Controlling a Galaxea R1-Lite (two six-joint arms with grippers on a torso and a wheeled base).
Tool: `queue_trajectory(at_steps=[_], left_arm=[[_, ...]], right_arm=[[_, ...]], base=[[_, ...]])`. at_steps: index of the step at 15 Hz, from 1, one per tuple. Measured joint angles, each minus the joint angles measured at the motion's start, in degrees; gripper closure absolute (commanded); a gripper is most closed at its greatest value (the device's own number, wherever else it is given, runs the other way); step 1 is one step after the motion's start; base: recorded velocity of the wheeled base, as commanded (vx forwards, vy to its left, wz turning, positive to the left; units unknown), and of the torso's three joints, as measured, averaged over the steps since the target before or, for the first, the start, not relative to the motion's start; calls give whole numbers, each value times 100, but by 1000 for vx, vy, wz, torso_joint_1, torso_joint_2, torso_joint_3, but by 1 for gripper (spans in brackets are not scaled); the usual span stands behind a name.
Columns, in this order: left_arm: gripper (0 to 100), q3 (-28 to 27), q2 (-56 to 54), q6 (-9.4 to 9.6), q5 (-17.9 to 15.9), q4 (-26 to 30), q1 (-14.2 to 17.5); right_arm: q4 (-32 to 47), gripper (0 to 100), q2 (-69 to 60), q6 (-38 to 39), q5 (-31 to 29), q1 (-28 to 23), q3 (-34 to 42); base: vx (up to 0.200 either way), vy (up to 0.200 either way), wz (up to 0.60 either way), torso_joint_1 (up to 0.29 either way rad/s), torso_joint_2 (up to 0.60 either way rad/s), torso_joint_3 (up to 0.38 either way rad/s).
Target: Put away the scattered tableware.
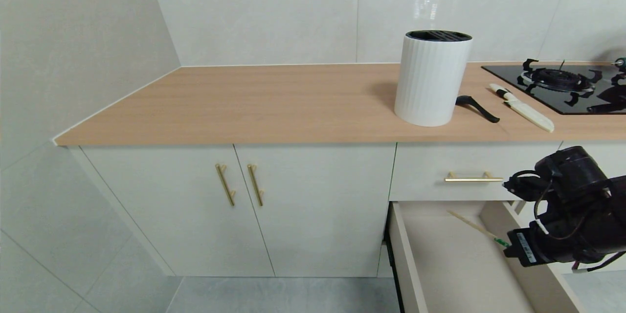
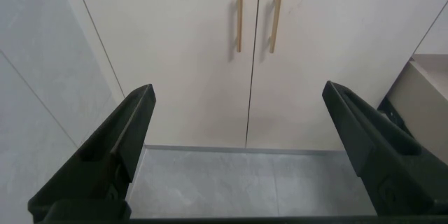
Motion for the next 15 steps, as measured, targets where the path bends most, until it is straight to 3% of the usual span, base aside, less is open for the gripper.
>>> queue_trajectory(at_steps=[3,5,15], left_arm=[[0,0,0,1,2,0,2],[0,0,1,0,0,0,0],[0,0,4,1,2,0,2]], right_arm=[[-703,100,312,62,-77,46,207],[-770,100,485,65,-219,50,263],[-1557,100,1051,71,-291,39,445]], base=[[0,0,0,0,0,0],[0,0,0,-100,239,151],[0,0,0,-135,443,299]])
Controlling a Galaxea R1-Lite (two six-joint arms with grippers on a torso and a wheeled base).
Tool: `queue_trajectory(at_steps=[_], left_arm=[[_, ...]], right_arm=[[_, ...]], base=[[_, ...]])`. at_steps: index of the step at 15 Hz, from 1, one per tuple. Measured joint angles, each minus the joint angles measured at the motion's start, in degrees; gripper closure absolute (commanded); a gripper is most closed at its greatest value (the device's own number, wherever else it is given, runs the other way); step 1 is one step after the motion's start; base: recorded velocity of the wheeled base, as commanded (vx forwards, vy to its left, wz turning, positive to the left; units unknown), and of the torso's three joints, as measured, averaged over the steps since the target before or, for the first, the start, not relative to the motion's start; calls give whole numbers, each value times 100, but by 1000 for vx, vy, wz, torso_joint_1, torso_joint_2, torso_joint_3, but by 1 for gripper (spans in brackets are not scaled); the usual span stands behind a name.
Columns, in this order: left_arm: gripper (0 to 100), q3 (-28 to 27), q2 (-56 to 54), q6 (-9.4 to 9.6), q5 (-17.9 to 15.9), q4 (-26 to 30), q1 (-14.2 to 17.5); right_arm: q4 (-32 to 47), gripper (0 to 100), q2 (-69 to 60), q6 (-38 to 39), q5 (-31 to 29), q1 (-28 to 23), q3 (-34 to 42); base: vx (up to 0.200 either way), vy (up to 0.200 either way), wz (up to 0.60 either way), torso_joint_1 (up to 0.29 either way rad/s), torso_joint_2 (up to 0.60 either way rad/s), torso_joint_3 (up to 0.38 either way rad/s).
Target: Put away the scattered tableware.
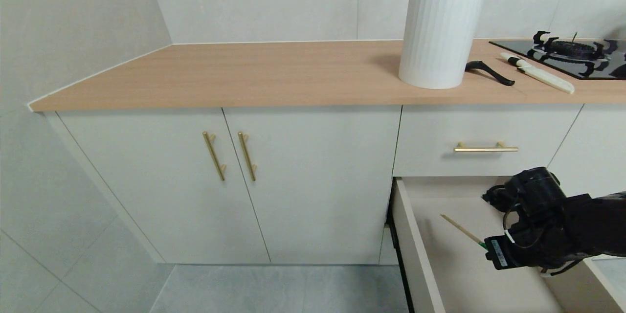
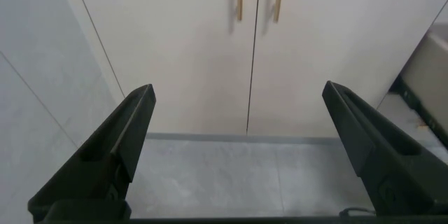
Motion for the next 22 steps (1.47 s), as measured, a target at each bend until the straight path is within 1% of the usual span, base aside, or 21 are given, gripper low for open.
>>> queue_trajectory(at_steps=[3,7,9,11,13,16,18,22], left_arm=[[0,2,0,0,0,0,-2],[0,0,0,0,0,0,-2],[0,0,0,-1,0,0,-2],[0,0,2,0,0,0,-2],[0,0,2,0,-2,0,0],[0,0,5,0,0,0,-2],[0,0,5,0,-2,0,-2],[0,0,5,-1,0,0,-2]], right_arm=[[-178,100,41,-6,-11,2,93],[-424,100,162,-6,-38,7,90],[-1156,100,344,-9,-65,18,77],[-1655,100,645,13,-139,18,2],[-1947,100,1061,60,-306,30,-139],[-2381,100,1799,88,-588,188,-312],[-2784,100,2180,90,-664,313,-297],[-3096,100,2649,71,-692,350,-221]], base=[[0,0,0,-54,339,269],[0,0,0,-12,46,33],[0,0,0,0,0,0],[0,0,0,0,0,0],[0,0,0,0,0,0],[0,0,0,0,0,0],[0,0,0,0,0,0],[0,0,0,0,0,0]])
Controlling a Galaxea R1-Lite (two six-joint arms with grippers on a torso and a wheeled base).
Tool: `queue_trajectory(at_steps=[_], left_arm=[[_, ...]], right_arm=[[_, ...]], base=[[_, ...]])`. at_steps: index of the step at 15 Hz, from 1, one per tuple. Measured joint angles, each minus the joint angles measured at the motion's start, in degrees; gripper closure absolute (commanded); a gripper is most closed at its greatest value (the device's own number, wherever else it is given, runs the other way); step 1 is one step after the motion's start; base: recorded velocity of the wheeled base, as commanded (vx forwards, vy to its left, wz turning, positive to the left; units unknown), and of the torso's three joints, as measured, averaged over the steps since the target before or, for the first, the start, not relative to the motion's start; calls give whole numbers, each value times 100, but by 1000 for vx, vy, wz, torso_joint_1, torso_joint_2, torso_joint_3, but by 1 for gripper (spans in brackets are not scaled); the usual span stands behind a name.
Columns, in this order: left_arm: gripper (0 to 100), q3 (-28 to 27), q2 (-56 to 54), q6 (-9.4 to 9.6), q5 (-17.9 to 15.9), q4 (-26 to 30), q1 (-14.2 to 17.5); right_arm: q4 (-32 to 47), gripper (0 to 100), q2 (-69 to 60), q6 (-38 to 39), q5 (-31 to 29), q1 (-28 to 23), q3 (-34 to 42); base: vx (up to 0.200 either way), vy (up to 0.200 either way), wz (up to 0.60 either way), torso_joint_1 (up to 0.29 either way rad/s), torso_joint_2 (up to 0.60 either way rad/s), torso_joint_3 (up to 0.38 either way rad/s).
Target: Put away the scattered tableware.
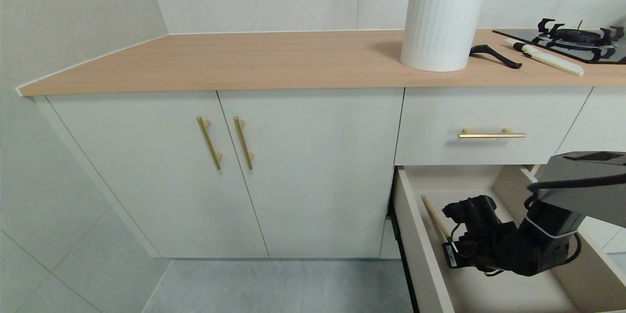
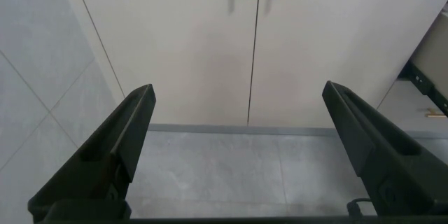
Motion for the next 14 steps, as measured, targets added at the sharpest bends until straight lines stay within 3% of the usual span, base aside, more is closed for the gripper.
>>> queue_trajectory(at_steps=[3,4,10,14], left_arm=[[0,0,0,0,0,0,0],[0,0,0,1,0,0,0],[0,0,0,0,-2,0,-2],[0,0,0,0,0,0,0]], right_arm=[[-188,100,234,-13,-7,-28,5],[-202,0,280,-13,-11,-39,2],[-244,0,297,9,-20,-44,13],[-18,0,-411,4,24,-122,127]], base=[[0,0,0,0,0,0],[0,0,0,0,0,0],[0,0,0,0,0,0],[0,0,0,0,0,0]])
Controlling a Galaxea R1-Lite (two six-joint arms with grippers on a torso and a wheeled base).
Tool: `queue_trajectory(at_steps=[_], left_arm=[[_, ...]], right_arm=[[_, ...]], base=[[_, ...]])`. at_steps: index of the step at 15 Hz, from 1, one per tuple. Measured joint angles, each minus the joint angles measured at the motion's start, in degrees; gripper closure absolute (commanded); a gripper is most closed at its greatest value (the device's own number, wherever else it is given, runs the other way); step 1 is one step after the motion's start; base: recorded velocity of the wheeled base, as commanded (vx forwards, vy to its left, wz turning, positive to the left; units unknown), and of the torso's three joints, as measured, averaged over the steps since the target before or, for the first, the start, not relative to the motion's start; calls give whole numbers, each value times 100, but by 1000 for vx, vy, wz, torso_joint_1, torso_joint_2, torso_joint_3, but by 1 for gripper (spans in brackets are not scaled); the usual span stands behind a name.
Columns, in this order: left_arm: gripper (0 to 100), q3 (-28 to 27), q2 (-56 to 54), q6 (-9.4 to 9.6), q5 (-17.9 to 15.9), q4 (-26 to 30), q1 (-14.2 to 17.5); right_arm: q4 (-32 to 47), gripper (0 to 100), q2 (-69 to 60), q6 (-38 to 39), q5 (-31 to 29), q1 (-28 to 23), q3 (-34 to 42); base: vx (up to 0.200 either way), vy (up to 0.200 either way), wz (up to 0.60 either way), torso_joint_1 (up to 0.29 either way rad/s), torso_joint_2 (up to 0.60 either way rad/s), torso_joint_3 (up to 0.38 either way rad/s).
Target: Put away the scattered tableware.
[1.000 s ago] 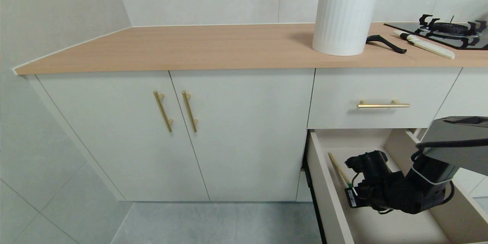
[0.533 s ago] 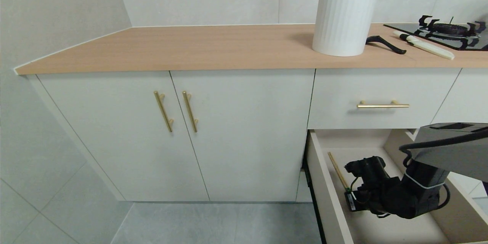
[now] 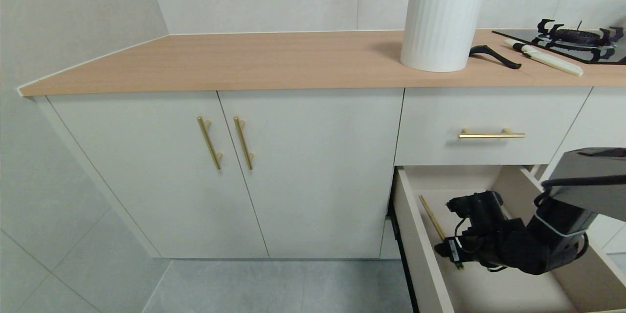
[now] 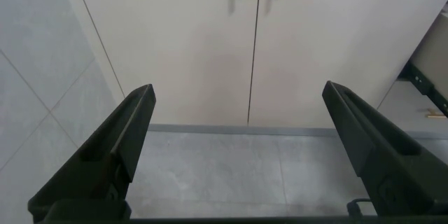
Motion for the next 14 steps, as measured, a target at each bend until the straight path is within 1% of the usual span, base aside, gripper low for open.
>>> queue_trajectory(at_steps=[1,2,5,6,7,8,10,14], left_arm=[[0,0,0,0,0,0,0],[0,0,0,0,-2,0,0],[0,0,0,0,-2,0,0],[0,0,0,0,0,0,0],[0,0,0,1,0,0,0],[0,0,0,1,0,0,0],[0,0,0,1,0,0,0],[0,0,0,1,-2,0,0]], right_arm=[[369,0,-361,0,63,-72,0],[963,0,-824,-2,217,-177,-67],[3361,0,-2304,-9,803,-639,-629],[3910,0,-2765,-17,973,-820,-874],[4272,0,-3176,-28,1095,-989,-1070],[4450,0,-3551,-41,1172,-1137,-1224],[4518,0,-4046,-118,1226,-1287,-1351],[4474,0,-4437,-169,1215,-1345,-1373]], base=[[0,0,0,0,0,0],[0,0,0,0,0,0],[0,0,0,0,0,0],[0,0,0,0,0,0],[0,0,0,0,0,0],[0,0,0,0,0,0],[0,0,0,0,0,0],[0,0,0,0,0,0]])
